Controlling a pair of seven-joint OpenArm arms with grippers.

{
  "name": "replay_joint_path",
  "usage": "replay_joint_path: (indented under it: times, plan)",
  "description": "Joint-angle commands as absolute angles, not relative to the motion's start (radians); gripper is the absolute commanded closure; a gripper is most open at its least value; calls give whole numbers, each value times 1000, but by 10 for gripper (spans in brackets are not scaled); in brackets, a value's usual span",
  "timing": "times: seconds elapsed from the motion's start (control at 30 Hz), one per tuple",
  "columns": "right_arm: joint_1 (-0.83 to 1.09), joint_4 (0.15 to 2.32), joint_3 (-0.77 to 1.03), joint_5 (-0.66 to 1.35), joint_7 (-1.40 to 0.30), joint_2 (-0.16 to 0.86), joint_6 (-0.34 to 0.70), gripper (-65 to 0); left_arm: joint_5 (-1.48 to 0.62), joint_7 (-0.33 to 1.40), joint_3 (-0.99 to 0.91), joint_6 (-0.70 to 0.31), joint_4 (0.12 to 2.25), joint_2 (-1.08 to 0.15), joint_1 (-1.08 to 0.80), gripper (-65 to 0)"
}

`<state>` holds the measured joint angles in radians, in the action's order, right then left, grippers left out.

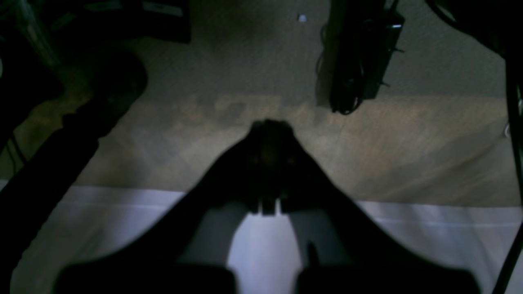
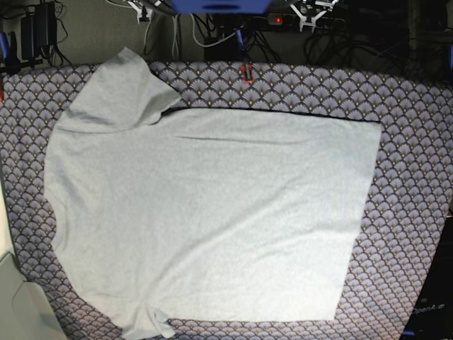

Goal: Fold the T-shirt properly

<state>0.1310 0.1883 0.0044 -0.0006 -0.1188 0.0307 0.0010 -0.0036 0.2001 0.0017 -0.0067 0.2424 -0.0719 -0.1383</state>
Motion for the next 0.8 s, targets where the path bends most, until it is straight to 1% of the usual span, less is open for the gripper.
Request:
replay_joint_path:
  times: [0.0,0.3,0.4,0.47,0.7,0.77]
  plan:
    - [136,189,4,-2,-119,35,8,0,-2,186,1,-4,246,-76,-145,-3]
    - [140,196,8,-2,-119,35,8,0,-2,159,1,-4,248,-76,-168,-3]
    - [191,278,8,-2,-119,36,8,0,-5,157,-2,-5,309,-79,-203,-3]
    - [257,406,10,-2,-119,38,8,0,-5,157,-2,-5,424,-84,-271,-3]
    - [538,952,10,-2,-131,50,8,0,-7,171,-5,-2,888,-117,-499,-3]
    - [598,1070,10,-2,-131,50,8,0,-7,211,-7,-2,1001,-119,-552,-3]
